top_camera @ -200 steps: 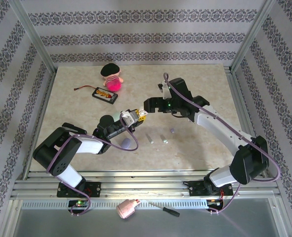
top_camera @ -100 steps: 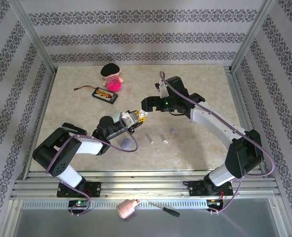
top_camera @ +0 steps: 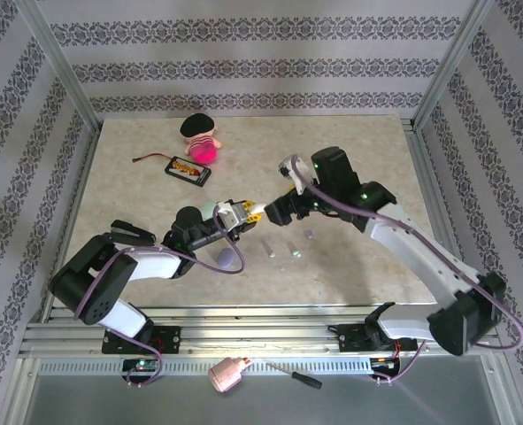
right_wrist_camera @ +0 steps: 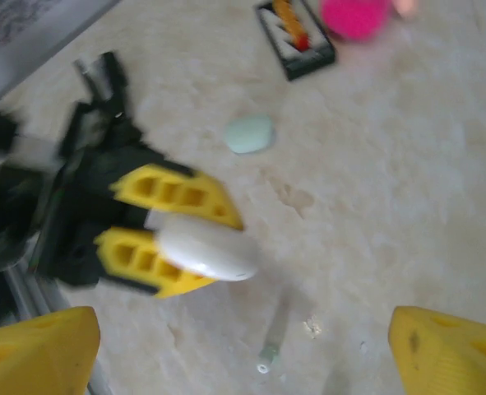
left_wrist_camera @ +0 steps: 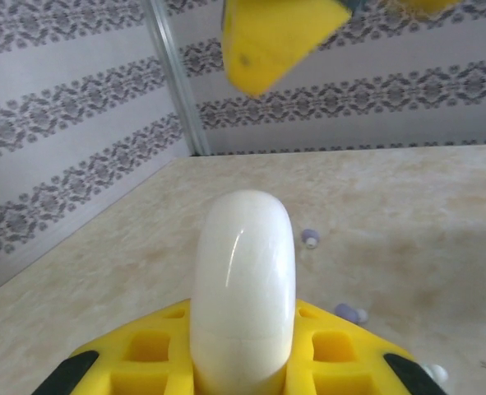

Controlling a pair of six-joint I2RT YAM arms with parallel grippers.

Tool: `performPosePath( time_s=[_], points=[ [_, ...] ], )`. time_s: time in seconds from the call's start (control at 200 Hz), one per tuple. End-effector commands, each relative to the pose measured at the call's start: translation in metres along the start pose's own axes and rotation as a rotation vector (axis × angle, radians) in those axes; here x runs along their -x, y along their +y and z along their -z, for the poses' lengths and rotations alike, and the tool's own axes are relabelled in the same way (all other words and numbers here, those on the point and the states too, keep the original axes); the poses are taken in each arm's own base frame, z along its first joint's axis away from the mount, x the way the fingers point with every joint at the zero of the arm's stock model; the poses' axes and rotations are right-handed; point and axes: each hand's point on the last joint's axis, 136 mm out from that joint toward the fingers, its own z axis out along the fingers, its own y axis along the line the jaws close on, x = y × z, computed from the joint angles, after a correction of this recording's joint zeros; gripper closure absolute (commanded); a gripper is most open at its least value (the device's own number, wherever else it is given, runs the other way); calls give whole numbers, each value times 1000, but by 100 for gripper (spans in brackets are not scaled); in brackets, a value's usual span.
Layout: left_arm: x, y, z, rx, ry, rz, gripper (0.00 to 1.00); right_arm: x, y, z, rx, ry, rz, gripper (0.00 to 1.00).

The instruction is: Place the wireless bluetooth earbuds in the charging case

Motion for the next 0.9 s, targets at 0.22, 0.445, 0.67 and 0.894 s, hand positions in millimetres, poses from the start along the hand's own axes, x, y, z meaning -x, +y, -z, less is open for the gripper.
performPosePath(
  time_s=[0.22, 0.445, 0.67, 0.894],
  points=[
    [10, -26, 11, -167, 42, 5, 100, -27, 49, 5, 136, 115, 782, 25],
    [13, -31, 14, -196, 39, 24, 100, -33, 36, -17, 130, 249, 876, 38],
    [18, -35, 18, -212, 28, 29, 100, -29, 32, -38, 158, 275, 882, 54],
    [21, -36, 20, -214, 17, 24, 100, -31, 31, -49, 183, 294, 874, 69]
  ],
)
